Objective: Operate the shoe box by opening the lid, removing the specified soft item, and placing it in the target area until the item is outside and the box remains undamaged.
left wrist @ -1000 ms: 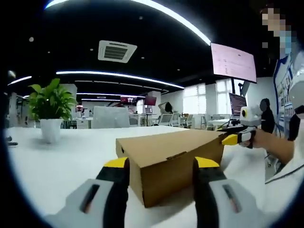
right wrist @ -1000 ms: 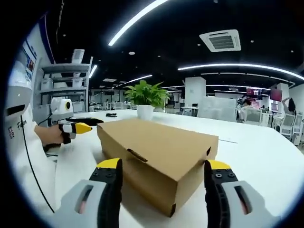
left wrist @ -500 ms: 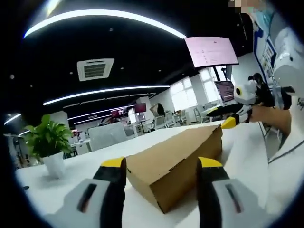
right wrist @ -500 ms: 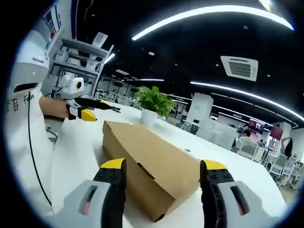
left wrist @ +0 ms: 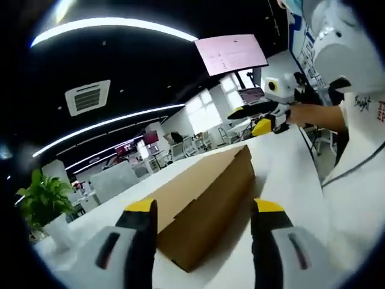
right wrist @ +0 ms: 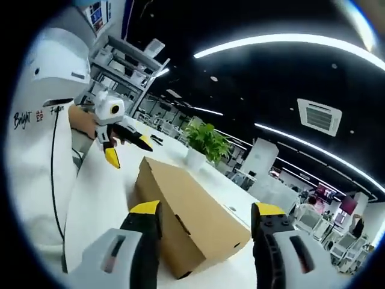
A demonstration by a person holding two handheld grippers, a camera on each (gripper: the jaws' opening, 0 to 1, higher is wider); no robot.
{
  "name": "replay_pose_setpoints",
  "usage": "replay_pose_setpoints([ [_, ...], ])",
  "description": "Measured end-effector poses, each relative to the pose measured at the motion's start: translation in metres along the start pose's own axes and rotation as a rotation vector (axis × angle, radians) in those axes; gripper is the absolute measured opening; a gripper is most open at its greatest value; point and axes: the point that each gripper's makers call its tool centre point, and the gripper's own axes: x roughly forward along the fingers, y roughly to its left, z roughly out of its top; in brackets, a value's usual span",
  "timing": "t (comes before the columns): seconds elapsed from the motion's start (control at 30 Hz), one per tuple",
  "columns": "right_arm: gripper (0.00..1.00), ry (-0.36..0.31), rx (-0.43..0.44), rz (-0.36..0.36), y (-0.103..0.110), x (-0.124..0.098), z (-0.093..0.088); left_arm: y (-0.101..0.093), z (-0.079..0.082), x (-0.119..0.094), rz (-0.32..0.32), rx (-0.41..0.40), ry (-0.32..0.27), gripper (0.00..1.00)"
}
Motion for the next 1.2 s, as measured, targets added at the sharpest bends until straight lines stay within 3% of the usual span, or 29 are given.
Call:
replay_pose_setpoints([
  [0.03, 0.6, 0.004, -0.018, 0.005, 0.003, 0.0, -0.001, -0.001, 0.003, -0.001, -0.008, 0.046, -0.002, 0.63],
  [0.2, 0.61, -0.004, -0.017, -0.003, 0.004, -0.004, 0.004, 0.003, 0.017, -0.007, -0.009, 0.034, -0.036, 0.63],
  [0.3, 0.61, -0.018, -0.049, 0.016, 0.009, -0.004, 0.011, 0.009, 0.024, -0.008, 0.022, 0.117, -0.047, 0.63],
  [0.43, 0.61, -0.015, -0.064, 0.034, 0.012, -0.002, 0.017, 0.014, 0.025, -0.01, 0.047, 0.112, -0.022, 0.78],
  [0.5, 0.61, -0.023, -0.076, 0.046, 0.015, -0.002, 0.019, 0.019, 0.025, -0.012, 0.078, 0.151, -0.013, 0.75],
  [0.67, 0.6, -0.028, -0.112, 0.05, 0.017, -0.002, 0.025, 0.024, 0.03, -0.018, 0.092, 0.117, -0.044, 0.74],
  [0.77, 0.58, -0.047, -0.13, 0.03, 0.012, -0.005, 0.029, 0.031, 0.026, -0.024, 0.091, 0.2, 0.017, 0.59],
  [0.87, 0.58, -0.046, -0.145, -0.01, 0.006, -0.009, 0.027, 0.032, 0.027, -0.027, 0.074, 0.188, 0.0, 0.64],
  [0.93, 0.57, -0.038, -0.14, -0.018, 0.004, -0.011, 0.023, 0.037, 0.03, -0.028, 0.11, 0.288, -0.02, 0.6],
  [0.97, 0.57, -0.025, -0.142, -0.033, 0.002, -0.012, 0.021, 0.034, 0.023, -0.027, 0.099, 0.34, 0.018, 0.59],
  [1.07, 0.54, -0.023, -0.164, -0.052, -0.002, -0.013, 0.019, 0.029, 0.016, -0.02, 0.086, 0.321, 0.037, 0.65],
  [1.2, 0.54, -0.012, -0.205, -0.047, 0.0, -0.011, 0.017, 0.027, 0.011, -0.017, 0.1, 0.367, 0.067, 0.6],
])
